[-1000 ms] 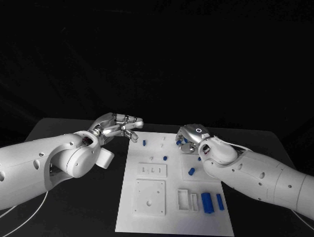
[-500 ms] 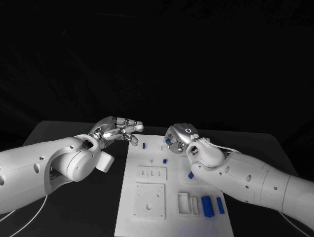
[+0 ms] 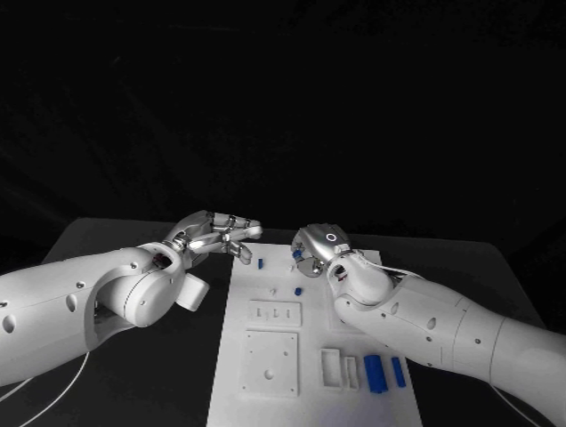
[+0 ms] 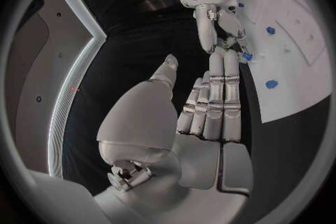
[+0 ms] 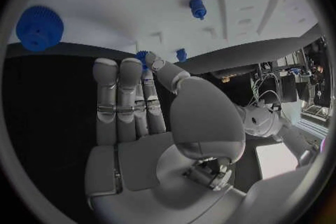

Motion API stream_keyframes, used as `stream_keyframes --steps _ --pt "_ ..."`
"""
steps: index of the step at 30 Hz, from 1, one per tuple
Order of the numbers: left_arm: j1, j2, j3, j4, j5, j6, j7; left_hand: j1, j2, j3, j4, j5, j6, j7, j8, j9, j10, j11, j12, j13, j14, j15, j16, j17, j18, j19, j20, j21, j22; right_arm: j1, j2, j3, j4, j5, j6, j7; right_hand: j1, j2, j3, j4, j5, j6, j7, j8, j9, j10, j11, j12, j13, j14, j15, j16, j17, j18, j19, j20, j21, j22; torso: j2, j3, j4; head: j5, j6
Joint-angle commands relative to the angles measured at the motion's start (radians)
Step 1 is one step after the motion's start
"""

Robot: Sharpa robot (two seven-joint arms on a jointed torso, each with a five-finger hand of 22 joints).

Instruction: Assemble the parts on the task board

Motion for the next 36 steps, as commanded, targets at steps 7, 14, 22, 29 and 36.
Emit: stream_keyframes --steps 7,14,22,29,36 --pt "0.001 0.004 0.001 0.001 -0.003 0.018 0.001 -0.002 -0.001 -0.002 0.001 -0.003 0.001 0.001 -0.003 0.0 -0.006 0.002 0.003 0.0 -0.006 0.0 0.003 -0.001 0.02 -0.008 0.0 0.005 -0.001 -0.001 0.012 0.0 -0.019 -0.029 0.0 -0.011 0.002 -0.002 0.009 0.0 0.003 0.006 0.001 0.004 -0.001 0.02 -0.013 0.004 0.001 0.0 -0.009 -0.003 -0.002 -0.003 0.014 0.002 -0.026 0.027 0.0 0.0002 -0.0012 0.004 -0.001" --pt "0.001 0.006 0.001 0.002 -0.003 0.02 0.0 -0.002 -0.001 -0.002 0.001 -0.003 0.001 0.001 -0.003 0.0 -0.006 0.002 0.003 0.0 -0.006 0.0 0.003 -0.001 0.02 -0.008 0.0 0.005 -0.001 -0.001 0.021 0.0 -0.03 -0.034 0.001 -0.012 0.002 -0.003 0.01 0.0 0.003 0.006 0.001 0.004 -0.001 0.02 -0.013 0.004 0.001 0.0 -0.009 -0.003 -0.001 -0.003 0.016 0.003 -0.035 0.036 0.002 -0.0032 0.0009 0.003 0.001" --pt "0.002 0.011 0.001 0.001 -0.003 0.023 -0.001 -0.002 -0.001 -0.002 0.001 -0.003 0.001 0.001 -0.003 0.0 -0.006 0.002 0.003 0.0 -0.006 0.0 0.003 -0.001 0.02 -0.008 0.0 0.005 -0.001 -0.001 0.031 0.0 -0.049 -0.036 -0.006 -0.013 0.001 -0.004 0.012 0.0 0.003 0.006 0.001 0.005 -0.002 0.019 -0.013 0.004 0.001 0.0 -0.009 -0.003 -0.002 -0.004 0.028 0.003 -0.063 0.068 0.004 -0.005 0.0022 0.004 0.0" --pt "0.002 0.016 0.001 0.0 -0.003 0.025 -0.002 -0.002 -0.001 -0.003 -0.001 -0.003 0.001 0.001 -0.003 -0.001 -0.006 0.002 0.003 0.0 -0.006 0.0 0.003 -0.001 0.02 -0.009 0.0 0.006 -0.001 -0.001 0.041 0.0 -0.068 -0.032 -0.001 -0.011 0.0 -0.005 0.014 0.0 0.003 0.006 0.001 0.004 -0.002 0.019 -0.013 0.004 0.001 0.0 -0.009 -0.002 -0.002 -0.004 0.031 0.003 -0.075 0.08 0.005 -0.0048 0.001 0.001 0.001" --pt "0.002 0.019 0.001 -0.004 -0.003 0.03 -0.004 -0.003 0.002 -0.006 -0.005 -0.003 -0.003 0.001 -0.004 -0.001 -0.008 0.001 0.003 0.0 -0.007 0.0 0.003 -0.001 0.021 -0.011 0.0 0.008 -0.001 -0.001 0.047 0.0 -0.088 -0.022 0.005 -0.011 -0.001 -0.005 0.015 0.0 0.003 0.004 0.001 0.004 -0.002 0.018 -0.012 0.004 0.001 0.0 -0.008 -0.003 -0.003 -0.004 0.038 0.003 -0.098 0.099 0.005 -0.0034 0.0005 0.0 0.0"
